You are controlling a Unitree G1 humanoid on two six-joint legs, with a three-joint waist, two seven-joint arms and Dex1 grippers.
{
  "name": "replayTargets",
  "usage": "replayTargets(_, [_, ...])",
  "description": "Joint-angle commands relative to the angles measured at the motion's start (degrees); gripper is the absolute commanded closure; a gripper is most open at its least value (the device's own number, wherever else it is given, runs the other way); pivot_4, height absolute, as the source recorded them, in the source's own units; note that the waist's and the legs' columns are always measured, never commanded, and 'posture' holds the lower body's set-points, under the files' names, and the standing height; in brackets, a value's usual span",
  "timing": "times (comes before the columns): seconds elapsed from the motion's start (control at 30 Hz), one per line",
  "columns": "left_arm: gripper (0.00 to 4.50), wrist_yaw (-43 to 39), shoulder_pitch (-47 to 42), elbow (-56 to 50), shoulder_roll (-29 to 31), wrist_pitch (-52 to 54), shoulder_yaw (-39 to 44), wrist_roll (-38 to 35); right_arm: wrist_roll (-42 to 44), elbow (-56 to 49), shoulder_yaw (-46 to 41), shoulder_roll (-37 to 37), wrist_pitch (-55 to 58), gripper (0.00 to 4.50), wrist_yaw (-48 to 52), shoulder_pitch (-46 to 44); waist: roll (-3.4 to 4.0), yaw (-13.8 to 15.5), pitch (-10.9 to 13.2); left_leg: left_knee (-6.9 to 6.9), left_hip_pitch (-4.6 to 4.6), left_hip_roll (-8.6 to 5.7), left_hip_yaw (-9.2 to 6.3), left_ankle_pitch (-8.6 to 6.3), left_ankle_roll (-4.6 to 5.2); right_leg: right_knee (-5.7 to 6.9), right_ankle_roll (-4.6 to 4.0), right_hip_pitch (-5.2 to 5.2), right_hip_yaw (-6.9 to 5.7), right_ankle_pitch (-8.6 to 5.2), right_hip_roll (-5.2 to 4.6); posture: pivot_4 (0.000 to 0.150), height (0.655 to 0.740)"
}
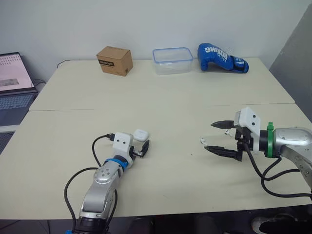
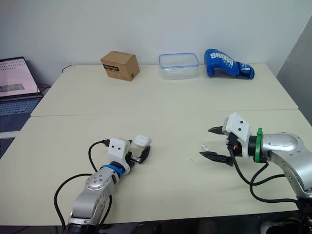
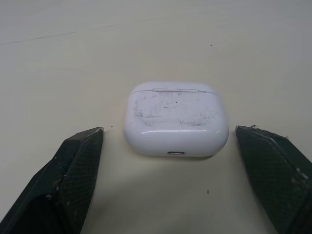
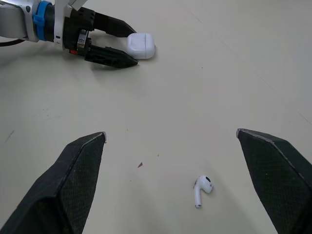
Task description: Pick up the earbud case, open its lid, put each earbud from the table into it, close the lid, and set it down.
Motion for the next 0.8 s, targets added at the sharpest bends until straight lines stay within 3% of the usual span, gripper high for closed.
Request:
replayTargets(0.03, [0.01, -0.3, -0.1, 0.1, -0.8, -0.3, -1.4, 0.4, -1.1, -0.9, -1.0, 0.0, -0.8, 0.00, -0.5, -0.4, 0.00, 0.0, 0.0, 0.00, 0.00, 0.00, 0.00, 0.00, 0.00, 0.00, 0.00, 0.00, 0.00, 0.00, 0.00, 0.150, 0.7307])
replayTargets(0.43, [0.01, -1.6, -0.8, 1.7, -1.4, -0.9, -2.2, 0.9, -2.4, -1.0, -1.7, 0.8, -0.4, 0.00, -1.2, 0.3, 0.02, 0.2, 0.0, 0.01, 0.01, -0.01, 0.00, 0.00, 0.00, 0.01, 0.00, 0.01, 0.00, 0.00, 0.00, 0.150, 0.7307])
replayTargets(0.53, [0.58, -1.7, -1.1, 2.3, -1.9, -1.4, -2.5, 0.9, -2.3, -1.2, -1.9, 0.6, -0.2, 0.00, -1.1, 0.5, 0.03, 0.4, 0.0, 0.02, 0.01, -0.01, 0.00, 0.00, 0.00, 0.01, 0.01, 0.01, 0.00, 0.00, 0.00, 0.150, 0.7307])
replayTargets(0.67, [1.77, -1.7, -1.3, 2.4, -2.1, -1.4, -2.8, 1.2, -2.0, -2.0, -2.3, 0.4, 0.2, 0.00, -1.1, 1.2, 0.04, 0.8, 0.0, 0.02, 0.01, -0.01, 0.00, 0.00, 0.00, 0.01, 0.01, 0.02, 0.00, 0.01, 0.00, 0.150, 0.7307])
replayTargets(0.8, [1.76, -1.8, -1.1, 2.4, -2.0, -1.4, -2.7, 1.3, -1.9, -2.1, -2.2, 0.4, 0.5, 0.00, -1.1, 1.0, 0.04, 0.9, 0.0, 0.02, 0.01, -0.01, 0.00, 0.00, 0.00, 0.01, 0.01, 0.02, 0.00, 0.01, 0.00, 0.150, 0.7307])
